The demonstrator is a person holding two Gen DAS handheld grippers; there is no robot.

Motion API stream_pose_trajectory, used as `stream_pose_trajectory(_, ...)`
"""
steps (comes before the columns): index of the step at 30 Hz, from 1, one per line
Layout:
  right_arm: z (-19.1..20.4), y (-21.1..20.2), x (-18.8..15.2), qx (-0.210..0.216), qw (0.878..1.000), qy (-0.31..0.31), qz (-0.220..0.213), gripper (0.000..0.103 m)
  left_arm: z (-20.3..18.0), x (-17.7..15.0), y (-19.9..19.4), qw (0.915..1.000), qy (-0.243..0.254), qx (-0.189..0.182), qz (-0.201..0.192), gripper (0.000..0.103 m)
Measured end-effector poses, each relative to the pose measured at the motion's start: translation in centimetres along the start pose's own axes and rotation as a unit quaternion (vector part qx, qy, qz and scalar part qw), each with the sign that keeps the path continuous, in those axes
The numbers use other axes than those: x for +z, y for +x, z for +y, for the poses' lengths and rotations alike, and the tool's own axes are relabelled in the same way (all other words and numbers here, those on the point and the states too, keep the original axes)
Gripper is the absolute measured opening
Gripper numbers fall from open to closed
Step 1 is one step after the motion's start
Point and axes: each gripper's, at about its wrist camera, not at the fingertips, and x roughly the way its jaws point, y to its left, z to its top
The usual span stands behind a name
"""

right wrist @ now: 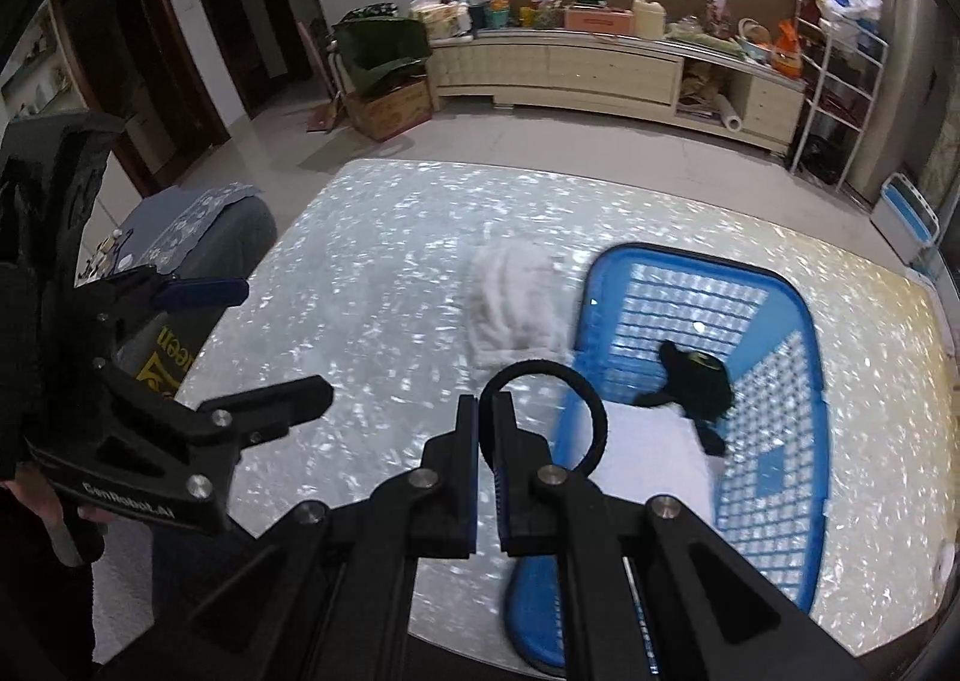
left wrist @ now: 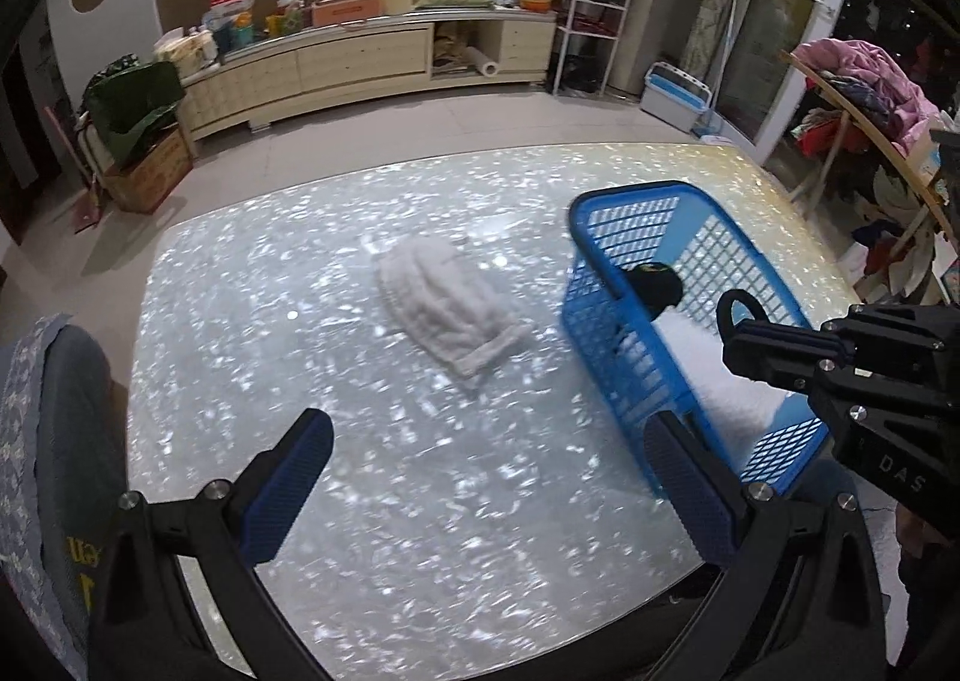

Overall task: Organize soft objects
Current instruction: 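Carry the black ring into the basket and open the right gripper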

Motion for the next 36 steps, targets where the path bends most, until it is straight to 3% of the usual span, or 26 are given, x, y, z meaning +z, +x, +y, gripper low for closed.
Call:
stream_pose_trajectory(9,-5.3,-0.1,-1.2,-0.017,0.999,0.031,0.011,0.004,-2.6,1.5,2.1,0.9997,0.004,-0.02,-0.01,0.103)
stream_pose_trajectory(13,-6.8,0.8,-1.4,-0.027,0.999,0.041,0.021,0.004,-3.1,2.0,2.4,0.9995,0.013,-0.006,-0.027,0.103)
stream_pose_trajectory(18,-8.5,2.9,-1.6,-0.029,0.996,0.063,0.049,0.004,-3.3,2.2,3.2,0.9997,0.02,-0.014,0.003,0.103)
stream_pose_trajectory(21,-8.9,4.0,-1.7,-0.025,0.995,0.071,0.063,0.004,-3.3,2.1,3.6,0.9994,0.034,0.002,0.01,0.103)
stream_pose_trajectory(32,-8.3,5.7,-1.8,-0.043,0.992,0.079,0.091,0.005,-1.9,1.8,4.5,0.9994,0.023,-0.015,0.018,0.103)
stream_pose_trajectory(33,-8.4,5.6,-1.4,-0.045,0.992,0.079,0.091,0.007,-1.8,1.7,4.6,0.9994,0.023,-0.016,0.019,0.103)
stream_pose_trajectory(36,-8.3,5.3,-1.0,-0.06,0.991,0.075,0.088,0.034,-1.4,1.7,4.9,0.9993,0.025,-0.021,0.02,0.103)
